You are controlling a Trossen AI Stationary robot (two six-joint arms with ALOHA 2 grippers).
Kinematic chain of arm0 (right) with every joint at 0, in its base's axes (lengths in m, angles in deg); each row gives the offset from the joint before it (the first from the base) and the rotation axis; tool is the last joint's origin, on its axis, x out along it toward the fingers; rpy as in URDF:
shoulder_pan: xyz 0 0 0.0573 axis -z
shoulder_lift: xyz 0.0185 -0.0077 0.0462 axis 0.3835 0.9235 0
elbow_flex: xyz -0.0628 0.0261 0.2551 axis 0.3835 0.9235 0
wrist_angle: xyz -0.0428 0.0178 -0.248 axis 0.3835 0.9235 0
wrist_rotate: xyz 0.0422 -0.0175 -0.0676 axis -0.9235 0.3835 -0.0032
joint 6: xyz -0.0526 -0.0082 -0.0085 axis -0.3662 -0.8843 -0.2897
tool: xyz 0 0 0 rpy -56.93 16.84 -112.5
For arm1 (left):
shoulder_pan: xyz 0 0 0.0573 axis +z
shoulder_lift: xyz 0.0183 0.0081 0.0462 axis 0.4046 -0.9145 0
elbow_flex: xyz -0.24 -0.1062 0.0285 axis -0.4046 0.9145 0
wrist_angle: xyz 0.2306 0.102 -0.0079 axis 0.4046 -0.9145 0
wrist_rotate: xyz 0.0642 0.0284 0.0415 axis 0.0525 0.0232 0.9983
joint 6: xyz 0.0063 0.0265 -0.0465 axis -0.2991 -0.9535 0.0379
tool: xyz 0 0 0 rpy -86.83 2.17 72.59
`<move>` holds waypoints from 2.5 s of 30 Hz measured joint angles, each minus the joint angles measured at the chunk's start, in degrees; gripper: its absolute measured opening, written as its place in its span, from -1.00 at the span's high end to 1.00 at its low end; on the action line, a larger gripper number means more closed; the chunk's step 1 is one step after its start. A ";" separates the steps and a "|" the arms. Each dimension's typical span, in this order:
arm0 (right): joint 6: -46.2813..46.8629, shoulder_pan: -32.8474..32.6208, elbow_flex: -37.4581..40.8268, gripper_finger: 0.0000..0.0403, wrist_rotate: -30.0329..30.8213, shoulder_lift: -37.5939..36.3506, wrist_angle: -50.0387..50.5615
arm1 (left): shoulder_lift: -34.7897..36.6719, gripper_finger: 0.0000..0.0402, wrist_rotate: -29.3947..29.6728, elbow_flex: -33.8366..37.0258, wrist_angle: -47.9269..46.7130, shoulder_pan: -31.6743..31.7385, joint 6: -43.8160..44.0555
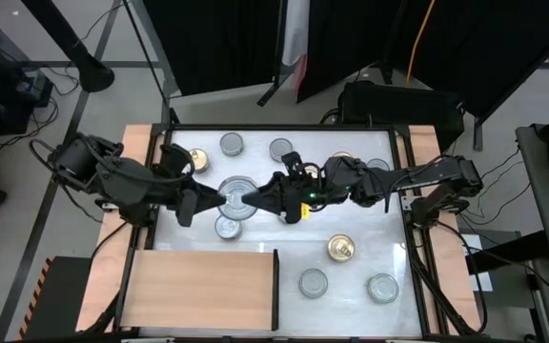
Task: Stack canned seafood by type on shelf
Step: Put the red tuna can on the shelf
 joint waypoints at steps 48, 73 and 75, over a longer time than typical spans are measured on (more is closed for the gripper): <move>-7.36 -3.45 0.09 -0.67 -0.22 -3.76 6.54 | 14.03 0.37 -64.84 47.82 -10.06 -6.26 -41.58; -8.43 -3.45 0.09 -0.67 -0.27 -3.76 7.87 | 13.75 0.16 -54.98 56.52 -6.76 -6.25 -37.50; -8.43 -3.45 0.09 -0.67 -0.28 -3.76 8.19 | 13.77 0.11 -54.84 56.52 -8.09 -6.27 -37.52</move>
